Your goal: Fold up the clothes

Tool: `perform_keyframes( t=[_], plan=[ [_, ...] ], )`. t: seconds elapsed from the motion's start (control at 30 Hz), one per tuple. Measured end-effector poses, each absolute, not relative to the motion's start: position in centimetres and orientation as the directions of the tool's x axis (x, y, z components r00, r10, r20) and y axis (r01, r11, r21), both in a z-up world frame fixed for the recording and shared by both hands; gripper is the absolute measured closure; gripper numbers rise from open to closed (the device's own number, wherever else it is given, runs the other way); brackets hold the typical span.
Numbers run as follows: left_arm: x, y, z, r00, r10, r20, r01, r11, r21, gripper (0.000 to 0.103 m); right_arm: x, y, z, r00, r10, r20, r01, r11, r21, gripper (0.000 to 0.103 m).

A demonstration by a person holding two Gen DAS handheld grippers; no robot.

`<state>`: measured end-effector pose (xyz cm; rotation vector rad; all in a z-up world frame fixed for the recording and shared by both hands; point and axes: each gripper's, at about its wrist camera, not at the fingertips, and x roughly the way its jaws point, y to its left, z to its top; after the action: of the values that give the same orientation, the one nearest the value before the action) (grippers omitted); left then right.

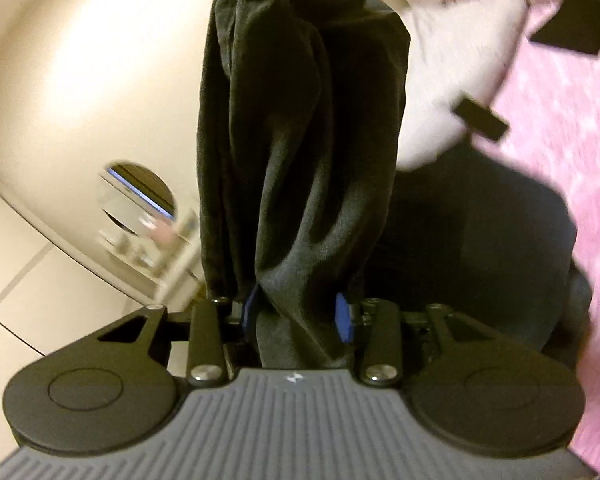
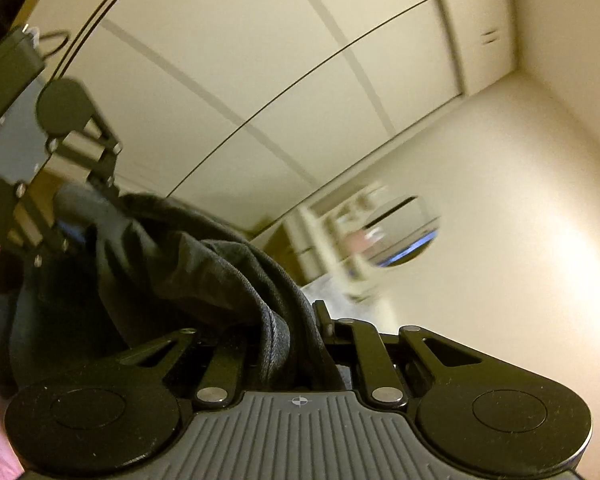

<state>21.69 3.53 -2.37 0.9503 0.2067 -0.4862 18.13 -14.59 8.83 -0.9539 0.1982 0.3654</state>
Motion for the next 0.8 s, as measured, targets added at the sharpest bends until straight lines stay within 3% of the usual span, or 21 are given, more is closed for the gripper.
perform_keyframes(
  t=[0.17, 0.23, 0.33, 0.4, 0.47, 0.5, 0.53, 0.57, 0.63, 0.77, 0.8],
  plan=[
    [14.7, -0.4, 2.1, 0.875, -0.379, -0.302, 0.465, 0.478, 0.746, 0.067, 9.7, -20.8, 12.9, 0.944, 0.187, -0.271, -0.327, 0.629, -0.706, 0.091],
    [10.5, -2.7, 2.5, 0.852, -0.42, -0.314, 0.497, 0.458, 0.737, 0.065, 6.1, -23.5, 14.0, 0.95, 0.171, -0.262, -0.308, 0.666, -0.68, 0.091],
    [4.4, -6.4, 1.3, 0.791, -0.476, -0.385, 0.585, 0.405, 0.703, 0.059, -0.1, -28.4, 11.8, 0.937, 0.136, -0.322, -0.319, 0.708, -0.63, 0.091],
    [0.8, -8.9, -1.0, 0.724, -0.505, -0.47, 0.675, 0.377, 0.634, 0.054, -4.3, -31.9, 8.9, 0.917, 0.106, -0.385, -0.333, 0.734, -0.591, 0.091],
    [-2.2, -11.4, -4.2, 0.61, -0.525, -0.594, 0.792, 0.363, 0.492, 0.051, -7.1, -34.8, 3.8, 0.861, 0.059, -0.505, -0.377, 0.741, -0.555, 0.088],
    [-3.2, -12.5, -6.1, 0.538, -0.526, -0.658, 0.842, 0.363, 0.398, 0.049, -8.1, -36.3, 1.0, 0.817, 0.035, -0.575, -0.404, 0.746, -0.529, 0.077],
    [-4.3, -13.4, -7.7, 0.488, -0.518, -0.703, 0.868, 0.376, 0.326, 0.049, -9.0, -37.9, -1.8, 0.763, 0.016, -0.646, -0.432, 0.756, -0.492, 0.06],
    [-5.5, -14.3, -9.2, 0.442, -0.507, -0.74, 0.883, 0.393, 0.259, 0.049, -9.9, -39.6, -4.8, 0.701, -0.001, -0.714, -0.458, 0.766, -0.451, 0.053],
    [-6.8, -15.2, -12.4, 0.392, -0.436, -0.81, 0.886, 0.417, 0.204, 0.049, -11.6, -42.2, -9.7, 0.597, -0.032, -0.802, -0.49, 0.777, -0.395, 0.05],
    [-8.6, -17.3, -14.0, 0.369, -0.346, -0.863, 0.848, 0.504, 0.161, 0.046, -12.5, -44.6, -14.2, 0.489, -0.025, -0.872, -0.48, 0.827, -0.293, 0.049],
    [-9.8, -16.6, -14.5, 0.372, -0.332, -0.867, 0.837, 0.524, 0.158, 0.042, -12.6, -44.4, -15.1, 0.474, -0.009, -0.88, -0.475, 0.839, -0.264, 0.041]
  ],
)
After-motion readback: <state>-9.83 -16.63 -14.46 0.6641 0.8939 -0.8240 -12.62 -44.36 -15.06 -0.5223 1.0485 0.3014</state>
